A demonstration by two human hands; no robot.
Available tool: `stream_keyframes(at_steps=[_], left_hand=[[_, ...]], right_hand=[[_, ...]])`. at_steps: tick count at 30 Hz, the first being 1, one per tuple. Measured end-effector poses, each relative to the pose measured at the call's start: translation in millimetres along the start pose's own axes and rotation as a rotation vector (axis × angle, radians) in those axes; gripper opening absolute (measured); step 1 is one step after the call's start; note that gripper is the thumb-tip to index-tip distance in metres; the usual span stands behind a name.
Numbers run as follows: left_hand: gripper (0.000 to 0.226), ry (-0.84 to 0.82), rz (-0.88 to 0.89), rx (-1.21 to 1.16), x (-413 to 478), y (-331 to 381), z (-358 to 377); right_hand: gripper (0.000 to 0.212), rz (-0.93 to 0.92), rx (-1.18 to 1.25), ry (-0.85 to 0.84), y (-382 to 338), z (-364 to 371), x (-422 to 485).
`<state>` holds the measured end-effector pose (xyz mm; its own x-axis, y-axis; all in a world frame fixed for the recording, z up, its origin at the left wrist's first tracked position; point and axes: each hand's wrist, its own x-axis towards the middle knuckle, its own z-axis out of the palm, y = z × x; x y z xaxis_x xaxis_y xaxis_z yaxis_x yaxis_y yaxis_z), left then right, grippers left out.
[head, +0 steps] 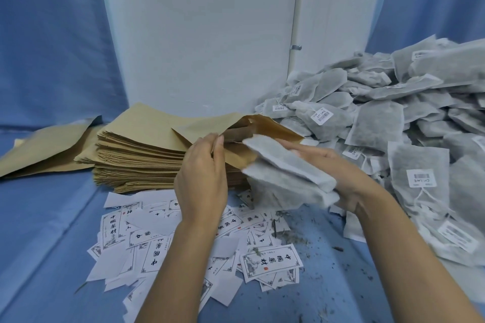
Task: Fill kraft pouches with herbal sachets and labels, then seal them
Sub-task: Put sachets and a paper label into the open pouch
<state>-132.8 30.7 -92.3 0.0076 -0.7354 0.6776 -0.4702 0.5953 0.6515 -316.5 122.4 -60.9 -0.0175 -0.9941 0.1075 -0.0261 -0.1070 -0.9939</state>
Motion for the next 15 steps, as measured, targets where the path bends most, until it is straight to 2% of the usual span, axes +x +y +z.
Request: stream_keyframes(at_steps=[3,6,10,12,15], left_hand=[[0.060,-0.022,0.020,0.010,-0.9,2.4,1.1],[0.060,-0.046,0.034,0.022,-3.0,4.8,1.1],[0.057,-0.054,0.029,0.031,-4.2,5.7,2.4],[0.057,-0.053,0.040,0.033,-4.6,6.8,2.6],[0.056,-0.073,0.059,0.043,-5.6,9.2,3.8]], right_hand=[[0.022,0.046,0.032,0.242,-1.5,15.7,15.5],[0.015,0.118,-0.067,0.486,-9.0,29.7,34.6],[0.016,0.189,-0.152,0.569,-28.0,42.6,51.2],[0.017,0.143,-0.306,0.634,-29.6,46.6,55.8],[0.020,0.068,-0.689,0.759,-23.8,53.1,60.4]])
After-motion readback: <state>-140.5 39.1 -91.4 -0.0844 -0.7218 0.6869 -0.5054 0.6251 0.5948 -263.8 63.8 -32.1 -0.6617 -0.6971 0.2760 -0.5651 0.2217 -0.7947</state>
